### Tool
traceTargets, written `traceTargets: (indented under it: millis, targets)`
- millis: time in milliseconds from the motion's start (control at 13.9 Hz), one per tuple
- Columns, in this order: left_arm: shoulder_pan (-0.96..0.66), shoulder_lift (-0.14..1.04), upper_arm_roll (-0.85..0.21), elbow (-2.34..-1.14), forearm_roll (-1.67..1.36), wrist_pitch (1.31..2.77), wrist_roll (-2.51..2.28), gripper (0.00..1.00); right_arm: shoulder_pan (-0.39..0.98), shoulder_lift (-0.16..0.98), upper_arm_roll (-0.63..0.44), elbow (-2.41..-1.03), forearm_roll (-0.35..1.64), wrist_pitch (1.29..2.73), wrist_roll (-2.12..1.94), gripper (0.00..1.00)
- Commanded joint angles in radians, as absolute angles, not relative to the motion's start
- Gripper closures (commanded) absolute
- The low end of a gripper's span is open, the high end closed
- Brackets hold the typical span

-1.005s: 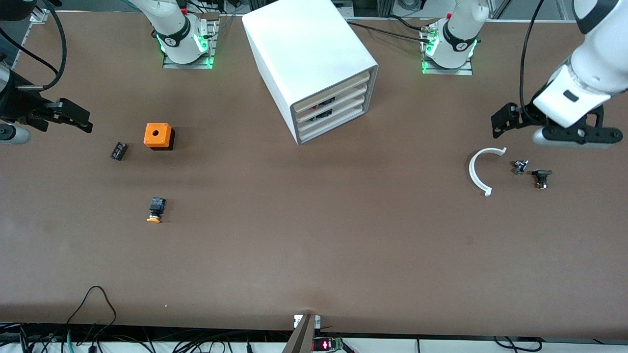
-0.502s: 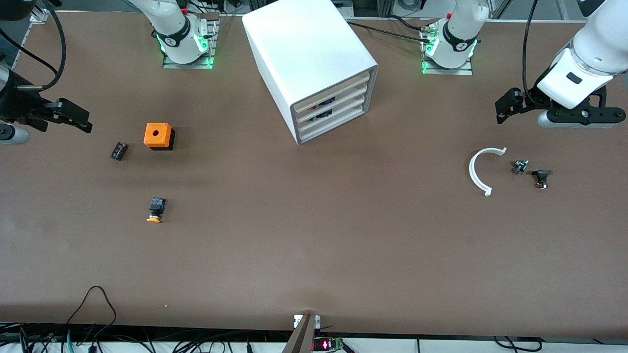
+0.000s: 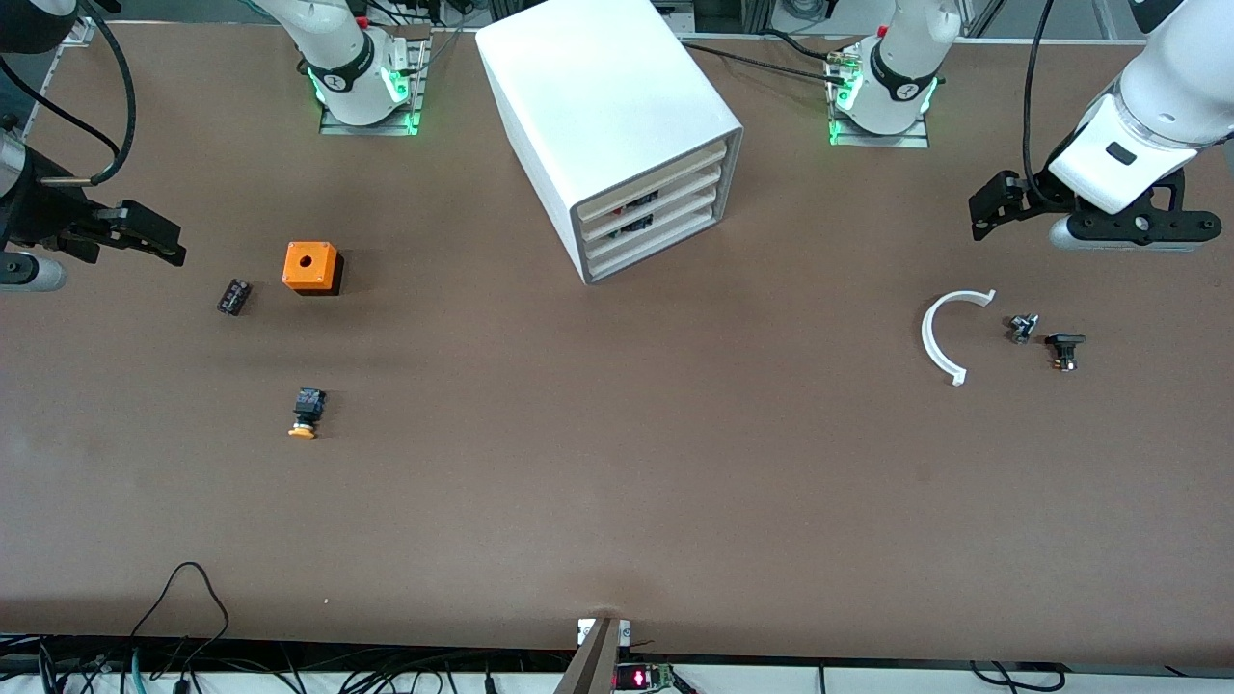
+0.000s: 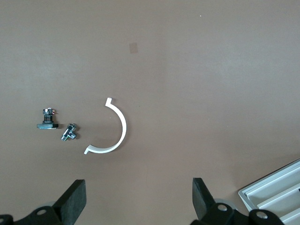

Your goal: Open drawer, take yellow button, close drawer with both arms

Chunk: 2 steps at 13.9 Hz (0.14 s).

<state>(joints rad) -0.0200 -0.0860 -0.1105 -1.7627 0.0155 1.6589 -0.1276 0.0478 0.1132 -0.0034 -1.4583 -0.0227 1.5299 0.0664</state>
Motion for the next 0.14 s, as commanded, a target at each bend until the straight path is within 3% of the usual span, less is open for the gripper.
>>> traceTargets:
  millis: [0, 72]
  targets:
    - [-0.026, -0.089, -0.107, -1.750, 0.011, 1.629, -0.127, 0.00, 0.037, 0.123, 0.012, -1.434, -0.038, 1.520, 0.083, 0.00]
    - [-0.025, -0.089, -0.106, -1.749, 0.011, 1.625, -0.126, 0.00, 0.037, 0.123, 0.012, -1.434, -0.040, 1.519, 0.081, 0.00]
